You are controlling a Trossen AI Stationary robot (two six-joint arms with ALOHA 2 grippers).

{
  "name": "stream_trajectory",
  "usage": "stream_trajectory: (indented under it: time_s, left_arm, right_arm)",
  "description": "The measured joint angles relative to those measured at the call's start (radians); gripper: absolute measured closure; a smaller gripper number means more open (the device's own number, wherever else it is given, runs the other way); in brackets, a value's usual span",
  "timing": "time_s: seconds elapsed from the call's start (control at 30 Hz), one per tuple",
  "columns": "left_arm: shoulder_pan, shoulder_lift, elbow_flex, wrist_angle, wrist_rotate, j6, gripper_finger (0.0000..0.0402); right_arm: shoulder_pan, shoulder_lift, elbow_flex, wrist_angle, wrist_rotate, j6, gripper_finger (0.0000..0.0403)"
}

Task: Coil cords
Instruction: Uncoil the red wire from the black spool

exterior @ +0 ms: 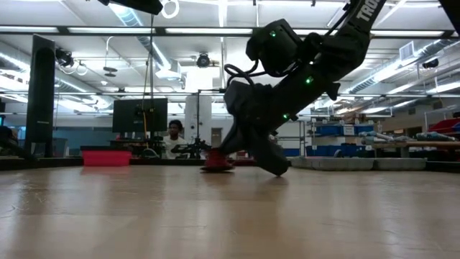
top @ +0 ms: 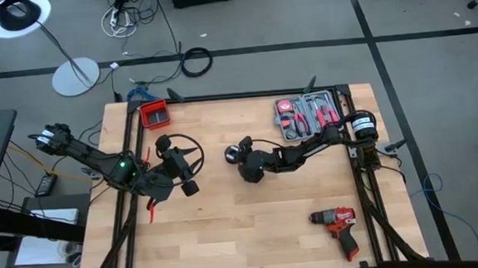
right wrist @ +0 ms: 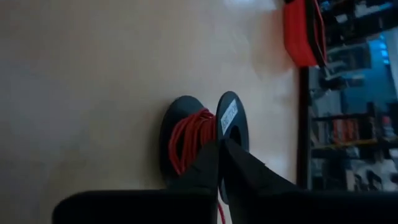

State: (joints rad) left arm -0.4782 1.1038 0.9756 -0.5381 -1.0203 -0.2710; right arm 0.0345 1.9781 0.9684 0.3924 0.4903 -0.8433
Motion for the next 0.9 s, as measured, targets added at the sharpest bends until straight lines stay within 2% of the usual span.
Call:
stream_trajectory:
  time_s: [0.27,0.5,0.67,0.9]
  left_arm:
    - [0.0,0.0,0.0,0.003,0.0,-0.004,0.025]
    - [0.0,0.0,0.0,0.054,0.042,-0.004,0.025]
    - [0.003,0.018,0.0,0.107,0.067,0.021,0.025]
    - [0.08,0.121,0.0,0.158,0.209,0.032,0.025]
  right_arm:
    - [0.018,-0.041,-0.003,-0.032,0.027,-0.039,0.0401]
    - [0.061,-0.198,-0.004,-0.178,-0.088,0.049,0.0402]
    - [0.063,-0.292,-0.004,-0.265,-0.102,0.085,0.0402]
    - [0.043,-0.381,-0.003,-0.302,-0.124,0.107,0.0403]
